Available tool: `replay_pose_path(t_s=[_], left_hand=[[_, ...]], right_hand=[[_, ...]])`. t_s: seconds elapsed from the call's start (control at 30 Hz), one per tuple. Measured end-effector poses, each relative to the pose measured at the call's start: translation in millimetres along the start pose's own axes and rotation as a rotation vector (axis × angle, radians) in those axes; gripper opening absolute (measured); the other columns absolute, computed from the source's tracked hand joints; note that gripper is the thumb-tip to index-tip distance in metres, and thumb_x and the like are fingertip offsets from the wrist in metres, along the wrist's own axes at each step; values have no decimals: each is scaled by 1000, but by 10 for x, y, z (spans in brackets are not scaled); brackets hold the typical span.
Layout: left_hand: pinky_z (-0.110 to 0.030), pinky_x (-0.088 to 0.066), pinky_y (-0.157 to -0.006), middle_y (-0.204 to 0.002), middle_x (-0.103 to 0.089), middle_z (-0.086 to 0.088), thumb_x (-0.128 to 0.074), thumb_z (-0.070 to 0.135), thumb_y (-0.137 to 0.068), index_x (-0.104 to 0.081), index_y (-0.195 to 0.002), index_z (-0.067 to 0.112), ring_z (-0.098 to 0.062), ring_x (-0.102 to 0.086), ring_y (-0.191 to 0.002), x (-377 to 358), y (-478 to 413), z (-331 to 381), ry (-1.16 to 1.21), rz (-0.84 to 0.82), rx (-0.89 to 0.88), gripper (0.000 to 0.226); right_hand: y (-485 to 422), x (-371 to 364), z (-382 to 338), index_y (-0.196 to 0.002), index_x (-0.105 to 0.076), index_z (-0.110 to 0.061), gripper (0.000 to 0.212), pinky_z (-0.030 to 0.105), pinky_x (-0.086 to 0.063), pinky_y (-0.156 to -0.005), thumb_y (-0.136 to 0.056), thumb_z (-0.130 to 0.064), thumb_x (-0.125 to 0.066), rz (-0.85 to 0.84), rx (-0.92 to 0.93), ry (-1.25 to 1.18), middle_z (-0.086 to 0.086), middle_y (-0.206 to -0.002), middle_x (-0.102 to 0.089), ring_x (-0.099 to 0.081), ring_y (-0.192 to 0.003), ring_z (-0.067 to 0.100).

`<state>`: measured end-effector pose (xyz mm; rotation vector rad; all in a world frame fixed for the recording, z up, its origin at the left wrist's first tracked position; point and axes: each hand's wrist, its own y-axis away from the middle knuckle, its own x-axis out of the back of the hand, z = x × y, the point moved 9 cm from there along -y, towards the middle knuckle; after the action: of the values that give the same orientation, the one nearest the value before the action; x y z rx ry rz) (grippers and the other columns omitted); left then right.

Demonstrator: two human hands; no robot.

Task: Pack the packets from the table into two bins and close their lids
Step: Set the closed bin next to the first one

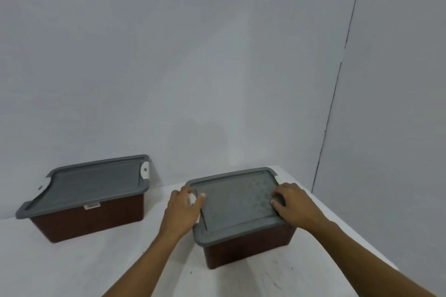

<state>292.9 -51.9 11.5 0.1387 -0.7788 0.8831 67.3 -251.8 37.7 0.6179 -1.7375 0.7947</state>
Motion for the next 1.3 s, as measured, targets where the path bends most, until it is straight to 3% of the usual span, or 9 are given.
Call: replay_pose_path(t_s=[0.13,0.27,0.47,0.63,0.8,0.93,1.0,1.13,1.3], left_hand=[[-42,-45,-96,-128,-42,-10,-69,44,-83,-39,-132,21,-32,-55,-109,-183,24,29,-16,22,190,63],[-38,-47,-94,-126,-48,-13,-75,33,-81,-47,-132,12,-27,-56,-104,-103,93,54,6,79,213,62],[-32,-47,-81,-108,-61,-8,-81,29,-74,-64,-112,11,-25,-61,-97,292,480,-134,35,212,230,45],[-39,-47,-99,-132,-53,-4,-73,37,-82,-53,-133,17,-23,-56,-111,601,976,-372,81,300,311,58],[-40,-39,-110,-147,-46,2,-57,58,-79,-44,-143,21,-20,-45,-133,479,1261,-228,224,387,279,75],[-40,-41,-107,-142,-53,4,-53,60,-77,-51,-137,26,-19,-50,-129,518,1107,-204,170,452,242,70],[-38,-44,-106,-138,-55,6,-51,58,-81,-54,-135,25,-15,-52,-127,515,974,-204,130,468,178,63],[-27,-41,-101,-133,-55,8,-45,54,-90,-57,-129,22,-7,-49,-120,497,677,-192,20,488,57,52],[-32,-38,-101,-123,-59,5,-38,46,-91,-64,-117,13,-9,-49,-115,573,322,-124,-171,582,-127,49]], right_hand=[[9,67,460,-128,-53,-30,39,38,-36,-105,-92,-46,-52,-28,-47,-57,-5,-137,-48,-43,-128,20],[1,-87,504,-148,-33,-25,58,35,-37,-106,-96,-46,-49,-142,-89,-257,3,-146,-46,-48,-128,24],[93,-147,217,-138,-42,-27,58,36,-48,-96,-89,-57,-52,-60,-67,-270,1,-137,-55,-57,-116,23],[148,-360,-167,-126,-46,-30,48,36,-50,-93,-87,-53,-60,-56,-79,-533,2,-133,-54,-57,-114,23],[311,-298,-257,-116,-62,-19,30,33,-40,-103,-91,-35,-60,155,24,-760,-2,-128,-54,-51,-122,18],[196,-331,-239,-100,-62,-26,21,48,-42,-107,-93,-42,-50,185,35,-773,4,-132,-58,-53,-122,24],[99,-341,-227,-96,-62,-26,26,44,-42,-105,-93,-47,-47,217,40,-786,2,-129,-60,-54,-118,20],[-138,-382,-184,-92,-65,-22,27,41,-43,-102,-85,-35,-43,266,8,-866,-3,-121,-61,-53,-110,13],[-478,-428,-241,-91,-64,-18,24,23,-43,-85,-86,-28,-44,319,1,-911,-12,-102,-60,-56,-87,1]])
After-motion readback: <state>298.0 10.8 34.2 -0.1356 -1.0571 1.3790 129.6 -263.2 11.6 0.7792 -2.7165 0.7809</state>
